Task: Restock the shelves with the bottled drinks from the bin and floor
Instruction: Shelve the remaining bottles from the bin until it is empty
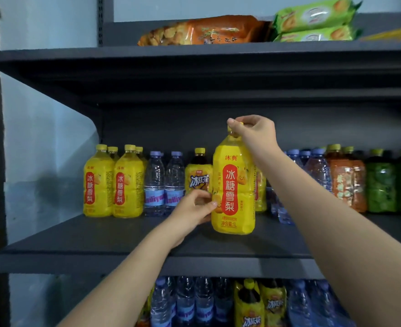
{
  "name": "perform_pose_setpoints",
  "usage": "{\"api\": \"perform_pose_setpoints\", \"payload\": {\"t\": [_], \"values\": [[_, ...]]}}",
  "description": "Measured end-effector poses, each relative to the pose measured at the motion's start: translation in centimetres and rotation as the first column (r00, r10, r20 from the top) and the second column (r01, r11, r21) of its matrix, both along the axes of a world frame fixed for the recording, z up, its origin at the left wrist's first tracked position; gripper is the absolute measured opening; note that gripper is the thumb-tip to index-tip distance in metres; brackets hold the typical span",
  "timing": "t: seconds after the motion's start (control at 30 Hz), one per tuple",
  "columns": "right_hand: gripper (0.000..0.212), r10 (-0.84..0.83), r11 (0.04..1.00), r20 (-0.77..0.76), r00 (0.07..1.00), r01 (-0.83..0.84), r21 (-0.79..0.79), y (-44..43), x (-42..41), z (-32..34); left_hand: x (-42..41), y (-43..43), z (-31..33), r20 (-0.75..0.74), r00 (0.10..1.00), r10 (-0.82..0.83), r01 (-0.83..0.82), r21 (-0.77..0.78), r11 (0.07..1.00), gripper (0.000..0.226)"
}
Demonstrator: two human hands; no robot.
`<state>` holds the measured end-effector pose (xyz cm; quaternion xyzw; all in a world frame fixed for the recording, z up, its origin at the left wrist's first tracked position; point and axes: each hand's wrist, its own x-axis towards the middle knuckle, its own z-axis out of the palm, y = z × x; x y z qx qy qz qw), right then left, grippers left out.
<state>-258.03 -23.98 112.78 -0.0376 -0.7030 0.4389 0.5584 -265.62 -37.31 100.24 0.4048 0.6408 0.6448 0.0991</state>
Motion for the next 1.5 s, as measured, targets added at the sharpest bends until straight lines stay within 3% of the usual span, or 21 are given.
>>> {"api": "perform_pose_setpoints", "payload": {"t": [0.23, 0.47, 0.67, 0.83, 1.1, 1.37, 1.5], "values": [[0.032, 0.007, 1.000, 0.004, 1.000, -0.007, -0.017, 6.2, 1.6, -0.3, 0.9, 7.6, 0.0, -0.064, 0.998, 0.019, -0.025, -0.096, 0.995, 0.015], [0.037, 0.012, 0.998, 0.019, 1.000, -0.011, -0.066, 10.1, 0.2, -3.1, 0.8, 10.0, -1.5, -0.130, 0.991, 0.044, -0.067, -0.174, 0.982, 0.022], [0.053, -0.122, 0.991, 0.146, 0.982, 0.112, 0.075, 10.5, 0.2, -3.3, 0.6, 10.6, -1.9, -0.150, 0.987, 0.051, -0.076, -0.161, 0.984, 0.024], [0.062, -0.125, 0.980, 0.339, 0.932, 0.062, 0.190, 10.8, 1.9, -4.1, 0.6, 10.4, -1.8, -0.109, 0.993, 0.033, -0.050, -0.160, 0.986, 0.023], [0.058, -0.007, 0.978, 0.483, 0.875, -0.094, 0.185, 11.7, 4.7, -5.4, 0.6, 10.3, -1.5, -0.102, 0.994, 0.039, -0.058, -0.191, 0.980, 0.031], [0.063, -0.175, 0.937, 0.546, 0.820, -0.031, 0.347, 12.5, 4.1, -4.8, 0.1, 11.1, -1.0, -0.126, 0.990, 0.066, -0.091, -0.208, 0.974, 0.028], [0.059, -0.305, 0.890, 0.511, 0.804, 0.051, 0.452, 13.1, 2.9, -4.9, -0.7, 12.7, -1.0, -0.177, 0.979, 0.104, -0.147, -0.252, 0.956, 0.041]]}}
